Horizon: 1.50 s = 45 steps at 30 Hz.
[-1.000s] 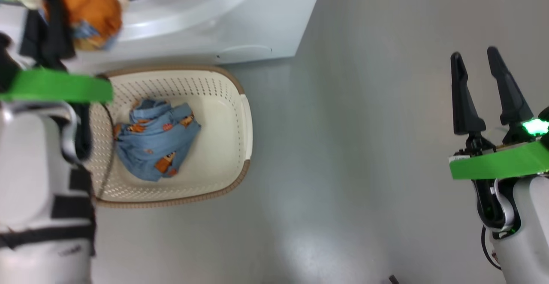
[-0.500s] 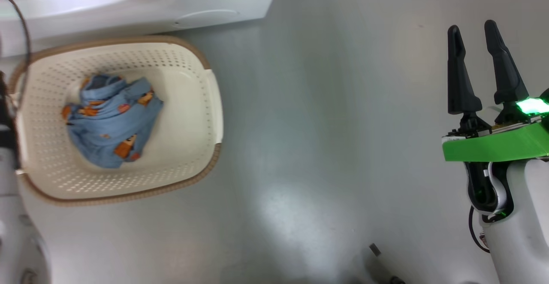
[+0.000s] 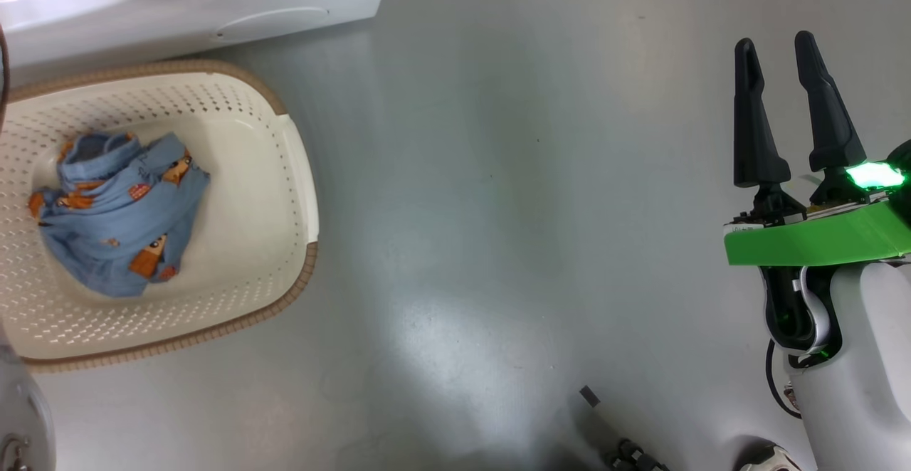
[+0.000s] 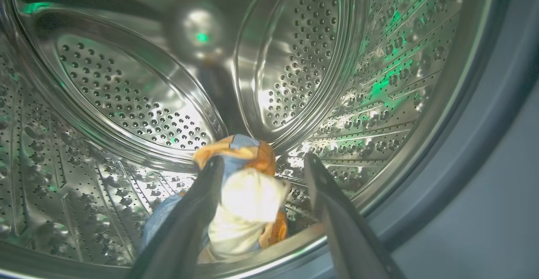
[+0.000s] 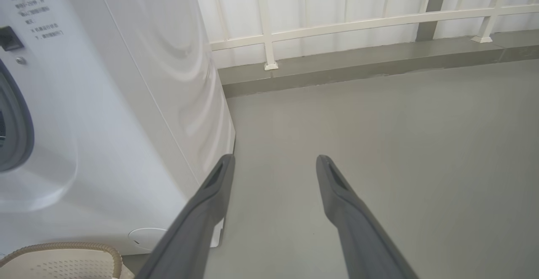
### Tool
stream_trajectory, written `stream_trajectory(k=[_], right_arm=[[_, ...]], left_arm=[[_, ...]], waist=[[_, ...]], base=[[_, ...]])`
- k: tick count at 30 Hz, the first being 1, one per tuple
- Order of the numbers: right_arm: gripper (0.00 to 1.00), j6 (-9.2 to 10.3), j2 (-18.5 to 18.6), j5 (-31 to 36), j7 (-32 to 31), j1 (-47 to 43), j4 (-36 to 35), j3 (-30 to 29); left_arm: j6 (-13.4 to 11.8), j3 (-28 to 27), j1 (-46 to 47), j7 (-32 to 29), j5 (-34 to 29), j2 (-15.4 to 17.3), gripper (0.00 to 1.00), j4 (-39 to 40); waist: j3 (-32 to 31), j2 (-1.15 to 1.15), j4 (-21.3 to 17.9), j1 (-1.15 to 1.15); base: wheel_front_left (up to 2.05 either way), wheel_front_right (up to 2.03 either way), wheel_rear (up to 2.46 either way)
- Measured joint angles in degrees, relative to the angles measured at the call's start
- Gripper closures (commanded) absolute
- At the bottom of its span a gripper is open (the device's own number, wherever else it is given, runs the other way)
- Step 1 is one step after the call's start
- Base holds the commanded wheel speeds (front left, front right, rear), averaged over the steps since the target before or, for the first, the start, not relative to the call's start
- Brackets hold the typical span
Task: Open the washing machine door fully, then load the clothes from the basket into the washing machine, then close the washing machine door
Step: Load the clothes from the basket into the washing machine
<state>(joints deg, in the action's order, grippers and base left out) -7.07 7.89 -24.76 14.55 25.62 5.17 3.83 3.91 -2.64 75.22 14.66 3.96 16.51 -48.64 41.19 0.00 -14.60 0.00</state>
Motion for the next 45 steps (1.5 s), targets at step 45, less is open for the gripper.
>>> stream_trajectory(k=[45], right_arm=[[0.0,0.0,6.6,0.7,0.0,-10.4,3.0,2.0]], left_arm=[[3.2,-5.8,-46.4,0.0,3.0,-12.9,0.0,22.0]], waist=[[-24.4,-0.01,9.0,-0.01]], base=[[0.0,0.0,0.0]])
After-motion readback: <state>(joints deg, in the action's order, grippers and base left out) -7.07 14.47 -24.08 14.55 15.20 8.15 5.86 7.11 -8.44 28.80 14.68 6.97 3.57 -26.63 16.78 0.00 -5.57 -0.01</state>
